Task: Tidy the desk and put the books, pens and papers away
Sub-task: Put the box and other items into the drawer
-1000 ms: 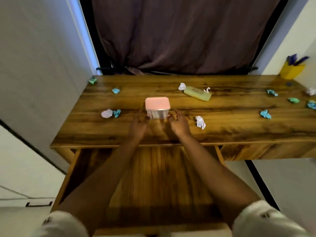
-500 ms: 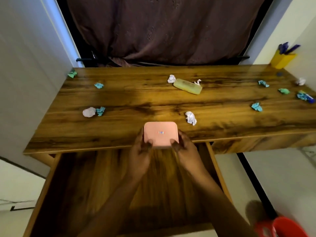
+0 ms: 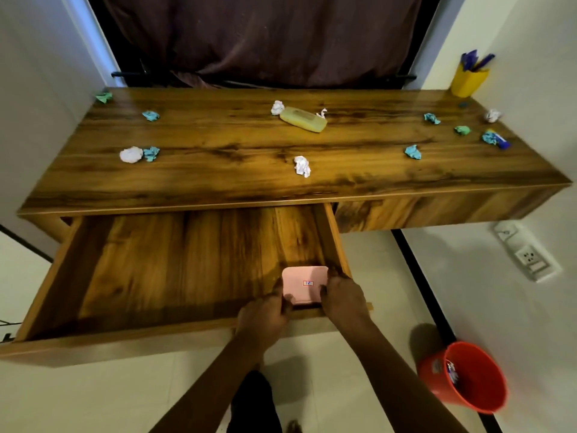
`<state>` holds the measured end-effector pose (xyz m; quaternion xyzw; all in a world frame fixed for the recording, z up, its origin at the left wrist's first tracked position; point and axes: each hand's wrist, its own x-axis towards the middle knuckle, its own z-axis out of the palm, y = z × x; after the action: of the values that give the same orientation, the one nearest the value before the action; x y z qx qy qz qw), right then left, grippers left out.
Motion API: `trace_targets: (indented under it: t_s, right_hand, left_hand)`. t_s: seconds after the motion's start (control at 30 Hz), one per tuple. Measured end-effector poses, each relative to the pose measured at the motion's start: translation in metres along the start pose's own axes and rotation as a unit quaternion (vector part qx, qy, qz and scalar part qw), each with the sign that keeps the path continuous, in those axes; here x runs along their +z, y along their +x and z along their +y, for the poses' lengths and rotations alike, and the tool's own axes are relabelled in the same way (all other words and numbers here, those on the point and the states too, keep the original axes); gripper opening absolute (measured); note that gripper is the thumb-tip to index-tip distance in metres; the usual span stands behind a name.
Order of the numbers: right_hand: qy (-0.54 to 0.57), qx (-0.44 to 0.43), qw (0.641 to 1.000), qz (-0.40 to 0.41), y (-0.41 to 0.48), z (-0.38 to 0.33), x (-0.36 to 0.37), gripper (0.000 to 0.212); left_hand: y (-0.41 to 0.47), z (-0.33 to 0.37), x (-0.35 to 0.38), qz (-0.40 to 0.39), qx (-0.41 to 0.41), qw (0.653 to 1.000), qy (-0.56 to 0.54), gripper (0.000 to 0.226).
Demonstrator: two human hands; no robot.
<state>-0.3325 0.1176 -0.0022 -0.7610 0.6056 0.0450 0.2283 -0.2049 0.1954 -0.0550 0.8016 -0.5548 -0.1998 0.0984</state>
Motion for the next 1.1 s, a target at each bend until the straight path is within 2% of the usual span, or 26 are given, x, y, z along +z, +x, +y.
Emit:
trace_targets:
  t_s: [0.07,0.13,0.2,0.3,0.37,0.43,0.63,0.7,0.83,0.9,1.0,1.1]
  right_hand:
    - [-0.033,-0.035,0.998,0.043,-0.003,-0.005,-0.001,0.033]
    - [-0.020,-0.099,0.993,0.062,0.000,-0.011,0.002,0.035]
    - [-0.017,-0.181,0.982,0.048,0.010,-0.016,0.013,0.042]
    - [-0.063,-0.268,0.961,-0.021,0.021,-0.020,0.032,0.053]
    - [-0.062,-0.281,0.957,-0.043,0.029,-0.015,0.039,0.049]
    - [-0.079,-0.289,0.953,-0.042,0.033,-0.007,0.040,0.044]
    - [-0.120,-0.274,0.953,-0.049,0.035,0.005,0.036,0.049]
    - [-0.121,-0.270,0.951,-0.085,0.032,0.002,0.033,0.051]
    - [-0.079,-0.237,0.949,-0.191,0.042,-0.007,-0.002,0.054]
    - [-0.010,-0.216,0.964,-0.157,0.067,-0.018,-0.032,0.053]
    - [0.041,-0.187,0.981,-0.013,0.140,-0.040,-0.078,0.045]
    - [0.078,-0.172,0.978,0.091,0.232,-0.063,-0.110,0.035]
  left_hand:
    - [0.000,0.001,-0.002,0.003,0.014,1.000,0.025,0.043]
    - [-0.002,-0.003,-0.008,0.011,0.010,0.998,0.060,0.041]
    - [-0.007,-0.018,-0.011,0.033,-0.016,0.995,0.095,0.047]
    - [-0.018,-0.046,-0.010,0.136,-0.025,0.987,0.087,0.062]
    - [-0.024,-0.055,-0.005,0.156,0.002,0.983,0.097,0.071]
    - [-0.024,-0.053,-0.004,0.141,0.002,0.985,0.103,0.073]
    - [-0.023,-0.052,-0.007,0.114,-0.011,0.988,0.101,0.064]
    - [-0.020,-0.051,-0.008,0.105,-0.028,0.990,0.087,0.063]
    - [0.013,-0.049,-0.028,0.025,-0.044,0.997,0.052,0.080]
    - [0.056,-0.044,-0.047,0.053,-0.040,0.997,0.030,0.067]
    - [0.143,-0.038,-0.080,0.137,-0.027,0.990,0.031,0.058]
    - [0.233,-0.041,-0.105,0.118,-0.054,0.990,0.054,0.056]
